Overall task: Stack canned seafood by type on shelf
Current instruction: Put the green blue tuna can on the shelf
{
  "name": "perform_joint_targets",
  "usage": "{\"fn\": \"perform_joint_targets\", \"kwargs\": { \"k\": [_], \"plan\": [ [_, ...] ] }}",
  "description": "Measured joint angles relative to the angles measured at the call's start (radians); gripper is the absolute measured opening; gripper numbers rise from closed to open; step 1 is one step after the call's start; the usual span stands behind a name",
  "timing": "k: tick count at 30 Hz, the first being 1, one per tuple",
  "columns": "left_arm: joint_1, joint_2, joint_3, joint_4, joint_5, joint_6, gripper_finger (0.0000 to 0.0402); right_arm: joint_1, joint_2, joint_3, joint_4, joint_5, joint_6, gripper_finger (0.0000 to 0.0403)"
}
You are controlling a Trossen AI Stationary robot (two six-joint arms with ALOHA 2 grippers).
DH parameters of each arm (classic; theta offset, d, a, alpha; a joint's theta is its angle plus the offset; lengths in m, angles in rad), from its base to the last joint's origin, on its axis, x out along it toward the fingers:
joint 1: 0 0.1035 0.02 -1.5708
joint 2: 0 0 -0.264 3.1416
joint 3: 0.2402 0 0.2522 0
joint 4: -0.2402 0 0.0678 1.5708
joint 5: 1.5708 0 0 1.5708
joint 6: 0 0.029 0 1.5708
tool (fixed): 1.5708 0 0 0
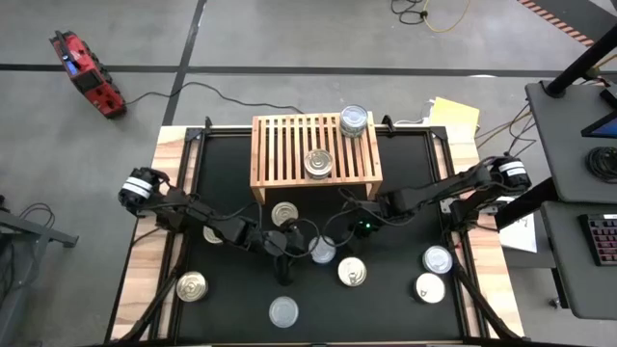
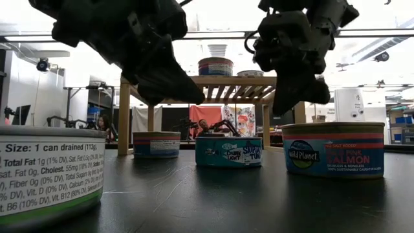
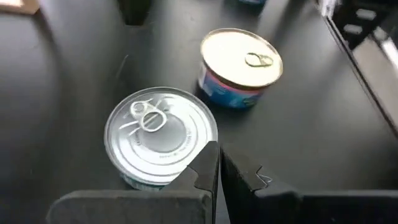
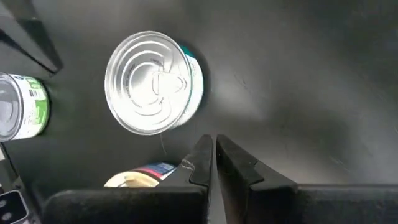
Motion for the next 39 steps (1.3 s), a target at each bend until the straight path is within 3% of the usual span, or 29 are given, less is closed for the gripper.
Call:
{"fn": "perform_joint_targets", "kwargs": {
  "k": [8,14,23,28,35,39],
  "plan": [
    [-0.007,-0.017,0.001,0.029,0.012,-0.364,0.0000,0.039,0.010,-0.149,0.396,-0.009,-0.056,0.0012],
    [-0.008,-0.017,0.002,0.039,-0.011,-0.663,0.0000,0.039,0.010,-0.174,0.407,0.016,-0.165,0.0012],
    [-0.008,-0.017,0.002,0.020,-0.041,-0.959,0.0001,0.040,0.076,-0.174,0.549,0.005,-0.266,0.0012],
    [-0.008,-0.017,0.002,-0.004,-0.033,-1.024,0.0033,0.040,0.118,-0.174,0.582,-0.012,-0.278,0.0012],
    [0.062,-0.033,0.001,-0.100,0.198,-0.891,0.0092,0.039,0.134,-0.174,0.582,-0.012,-0.291,0.0012],
    [0.070,-0.027,0.003,-0.091,0.125,-0.813,0.0103,0.039,0.139,-0.174,0.578,-0.012,-0.295,0.0012]
  ]
}}
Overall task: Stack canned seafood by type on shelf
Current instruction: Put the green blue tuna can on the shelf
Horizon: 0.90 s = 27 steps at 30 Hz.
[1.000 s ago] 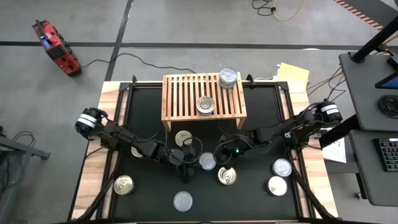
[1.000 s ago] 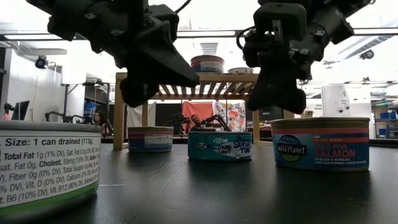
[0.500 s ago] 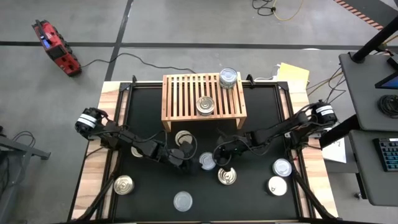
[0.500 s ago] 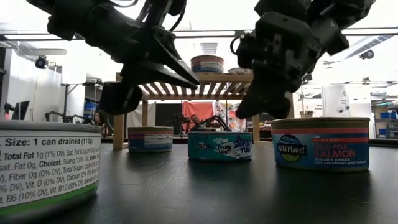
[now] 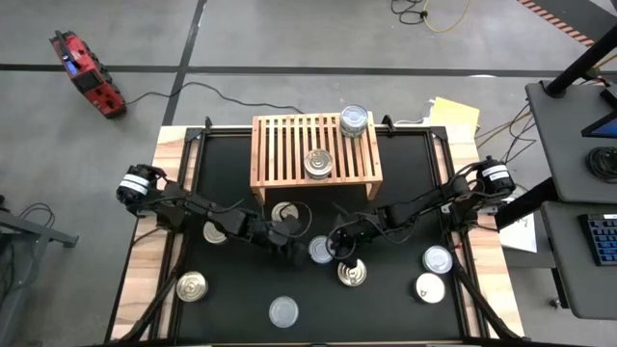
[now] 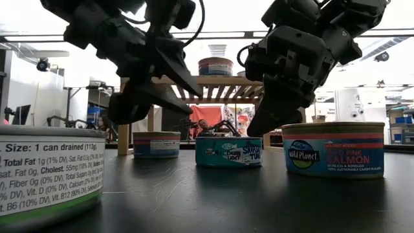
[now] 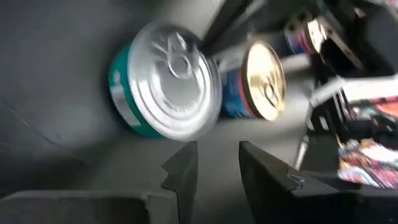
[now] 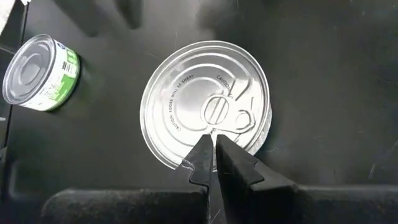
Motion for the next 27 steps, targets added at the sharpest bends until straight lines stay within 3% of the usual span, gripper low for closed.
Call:
{"fn": "perform_joint_targets", "kwargs": {
  "k": [5,16,27],
  "plan": [
    [-0.004,0.041,0.000,0.012,-0.075,-0.131,0.0104,0.000,0.009,0.000,-0.005,0.000,-0.011,0.0012],
    [-0.008,0.090,0.000,0.095,-0.112,-0.305,0.0112,0.001,0.030,0.005,-0.025,0.023,-0.024,0.0012],
    [-0.008,0.085,0.000,0.085,-0.115,-0.373,0.0210,0.000,0.043,0.003,-0.036,0.041,-0.046,0.0012]
  ]
}}
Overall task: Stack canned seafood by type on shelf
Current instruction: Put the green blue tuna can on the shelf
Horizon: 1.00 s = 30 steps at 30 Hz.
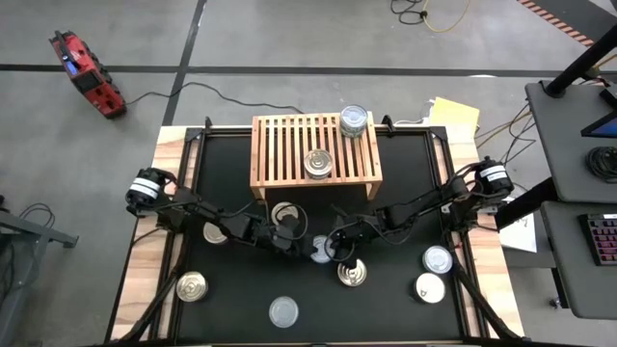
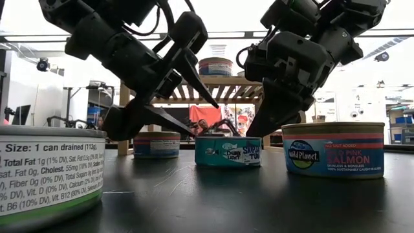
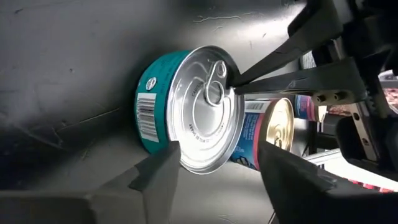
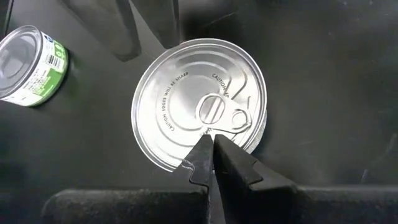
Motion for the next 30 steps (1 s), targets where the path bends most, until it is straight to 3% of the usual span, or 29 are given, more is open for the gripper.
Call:
{"fn": "perform_joint_targets", "kwargs": {
  "k": [9,30],
  "plan": [
    [0.000,-0.001,0.000,-0.099,0.001,-0.061,0.0262,0.001,0.001,-0.002,-0.009,0.034,-0.011,0.0012],
    [0.002,0.004,0.000,-0.013,-0.027,-0.075,0.0297,0.000,0.002,-0.003,-0.007,0.095,-0.018,0.0012]
  ]
}}
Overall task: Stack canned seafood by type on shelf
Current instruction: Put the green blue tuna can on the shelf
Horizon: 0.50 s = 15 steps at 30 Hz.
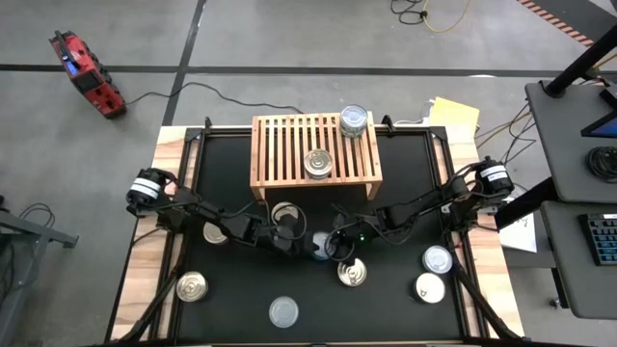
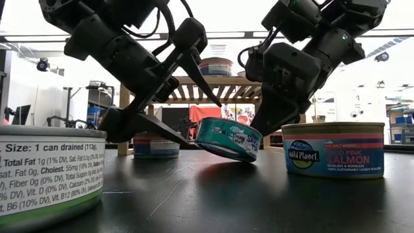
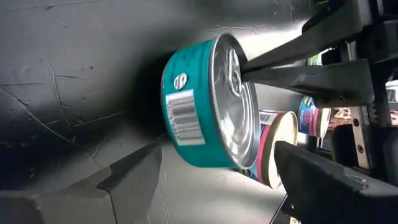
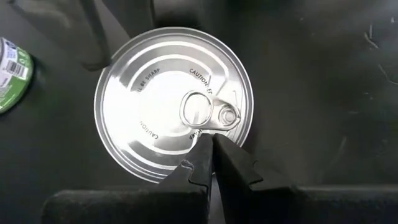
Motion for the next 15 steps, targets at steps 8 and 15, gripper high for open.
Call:
{"fn": "perform_joint_targets", "kwargs": {
  "k": [8,15],
  "plan": [
    [0.000,0.042,0.000,0.063,-0.001,-0.023,0.0297,0.000,0.001,-0.001,0.007,0.030,-0.011,0.0012],
    [0.000,0.121,0.001,0.237,-0.027,-0.017,0.0298,0.000,0.002,-0.004,0.007,0.033,-0.011,0.0012]
  ]
}}
